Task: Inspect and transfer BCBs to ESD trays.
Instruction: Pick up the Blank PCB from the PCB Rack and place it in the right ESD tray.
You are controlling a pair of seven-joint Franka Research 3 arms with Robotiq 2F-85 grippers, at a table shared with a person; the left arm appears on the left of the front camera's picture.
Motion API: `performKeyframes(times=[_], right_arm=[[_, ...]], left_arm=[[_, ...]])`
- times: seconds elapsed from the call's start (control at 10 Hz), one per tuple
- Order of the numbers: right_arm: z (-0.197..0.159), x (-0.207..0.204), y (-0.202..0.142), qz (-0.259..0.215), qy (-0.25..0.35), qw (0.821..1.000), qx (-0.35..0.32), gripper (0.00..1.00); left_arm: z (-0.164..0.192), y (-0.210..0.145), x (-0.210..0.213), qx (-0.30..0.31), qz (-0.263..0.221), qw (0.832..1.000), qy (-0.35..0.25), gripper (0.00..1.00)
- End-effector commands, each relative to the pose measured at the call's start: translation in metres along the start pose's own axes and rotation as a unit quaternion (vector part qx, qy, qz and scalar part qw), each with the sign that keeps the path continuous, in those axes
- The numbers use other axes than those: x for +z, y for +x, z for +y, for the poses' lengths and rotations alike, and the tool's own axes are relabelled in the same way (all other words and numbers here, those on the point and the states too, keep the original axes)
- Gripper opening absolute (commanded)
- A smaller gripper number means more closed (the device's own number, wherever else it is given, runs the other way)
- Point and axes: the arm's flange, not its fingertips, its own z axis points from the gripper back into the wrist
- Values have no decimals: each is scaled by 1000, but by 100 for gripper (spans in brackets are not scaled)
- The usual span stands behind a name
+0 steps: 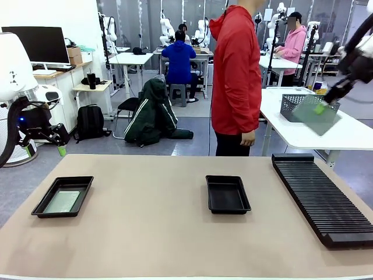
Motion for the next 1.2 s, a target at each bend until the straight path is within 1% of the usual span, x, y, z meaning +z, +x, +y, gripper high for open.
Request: performKeyframes(times=[0.0, 0.1, 0.4, 0.5, 0.7, 0.9, 1.1], right_arm=[[11, -57, 9, -71, 2, 992, -107, 2], [12, -94, 9, -72, 28, 985, -157, 2], [18, -181, -2, -76, 100, 959, -256, 2], [24, -207, -6, -77, 128, 953, -264, 2], [33, -246, -11, -69, 154, 942, -289, 2], [37, -281, -21, -53, 167, 933, -313, 2], [38, -311, -28, -55, 176, 927, -327, 2]], left_arm=[[0, -1, -1, 1, -4, 1000, -3, 100], [0, -1, -1, 1, -4, 1000, -3, 100], [0, -1, -1, 1, -4, 1000, -3, 100], [0, -1, -1, 1, -4, 1000, -3, 100], [0, -1, -1, 1, -4, 1000, -3, 100], [0, -1, -1, 1, -4, 1000, -3, 100], [0, -1, -1, 1, -4, 1000, -3, 100]])
